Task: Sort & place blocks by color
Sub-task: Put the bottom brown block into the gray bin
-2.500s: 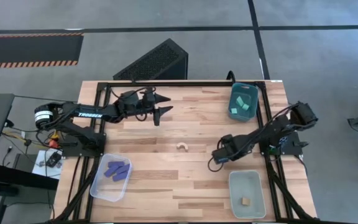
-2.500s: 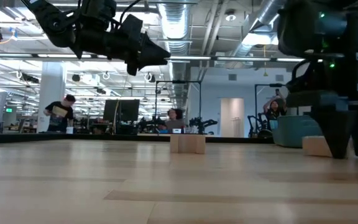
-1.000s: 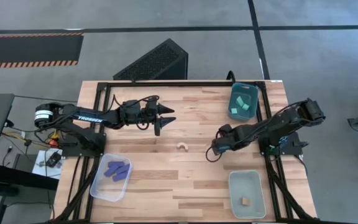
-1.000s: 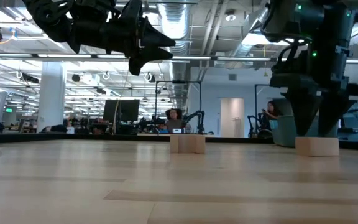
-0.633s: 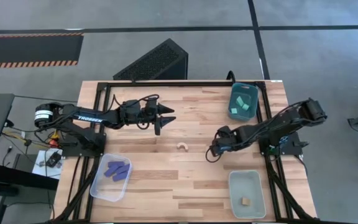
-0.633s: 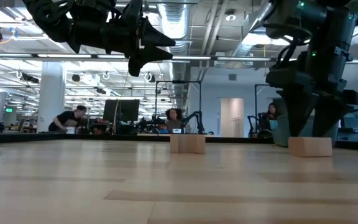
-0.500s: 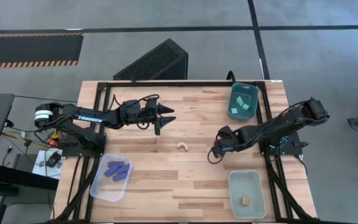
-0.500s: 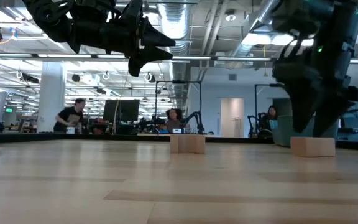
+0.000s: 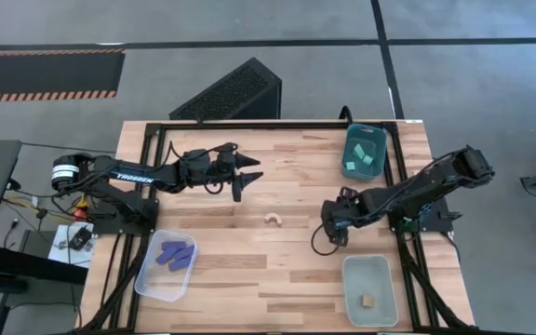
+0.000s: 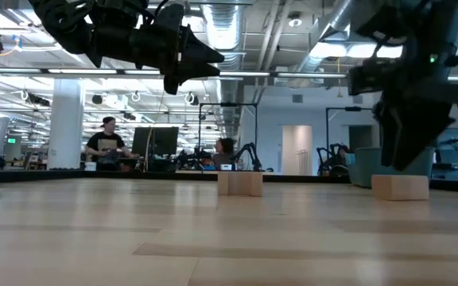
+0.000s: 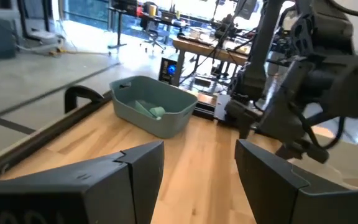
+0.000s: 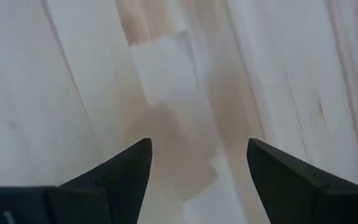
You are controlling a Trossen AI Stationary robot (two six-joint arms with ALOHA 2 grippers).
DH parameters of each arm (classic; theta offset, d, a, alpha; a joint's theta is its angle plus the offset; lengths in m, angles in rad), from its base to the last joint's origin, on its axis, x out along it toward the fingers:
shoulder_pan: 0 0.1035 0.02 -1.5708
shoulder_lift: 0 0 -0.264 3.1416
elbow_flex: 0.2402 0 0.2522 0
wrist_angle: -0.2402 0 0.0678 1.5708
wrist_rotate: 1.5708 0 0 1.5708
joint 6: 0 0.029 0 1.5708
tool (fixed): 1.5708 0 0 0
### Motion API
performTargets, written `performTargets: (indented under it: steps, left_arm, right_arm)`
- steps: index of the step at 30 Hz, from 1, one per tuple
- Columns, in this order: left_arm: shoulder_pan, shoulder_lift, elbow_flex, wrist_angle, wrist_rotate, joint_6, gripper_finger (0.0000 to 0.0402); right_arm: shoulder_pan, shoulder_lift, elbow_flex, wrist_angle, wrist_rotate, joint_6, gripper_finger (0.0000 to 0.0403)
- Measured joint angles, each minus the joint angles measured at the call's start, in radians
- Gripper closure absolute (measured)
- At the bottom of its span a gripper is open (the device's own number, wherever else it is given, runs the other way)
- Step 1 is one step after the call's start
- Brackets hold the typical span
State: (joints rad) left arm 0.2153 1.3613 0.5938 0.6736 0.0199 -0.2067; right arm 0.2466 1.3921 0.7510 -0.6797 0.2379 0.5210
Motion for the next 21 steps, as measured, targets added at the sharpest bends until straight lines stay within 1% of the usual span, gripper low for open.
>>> performTargets:
  steps: [4,8,10,14,21]
  left_arm:
    - [0.000,0.000,0.000,0.013,-0.009,0.023,0.0214]
    - [0.000,0.000,0.000,0.032,-0.012,0.023,0.0214]
    - [0.000,0.000,0.000,0.031,-0.029,0.022,0.0214]
    - [0.000,0.000,0.000,0.031,-0.044,0.011,0.0214]
    - [0.000,0.000,0.000,0.034,-0.053,0.004,0.0214]
  right_arm:
    - [-0.025,0.056,0.006,-0.018,0.001,-0.081,0.0116]
    - [-0.049,0.095,0.009,-0.016,-0.009,-0.083,0.0117]
    - [-0.057,0.106,0.009,0.015,-0.005,-0.071,0.0117]
    - [-0.078,0.109,0.003,0.110,0.001,-0.020,0.0117]
    - [-0.137,0.115,-0.002,0.293,-0.005,0.161,0.0126]
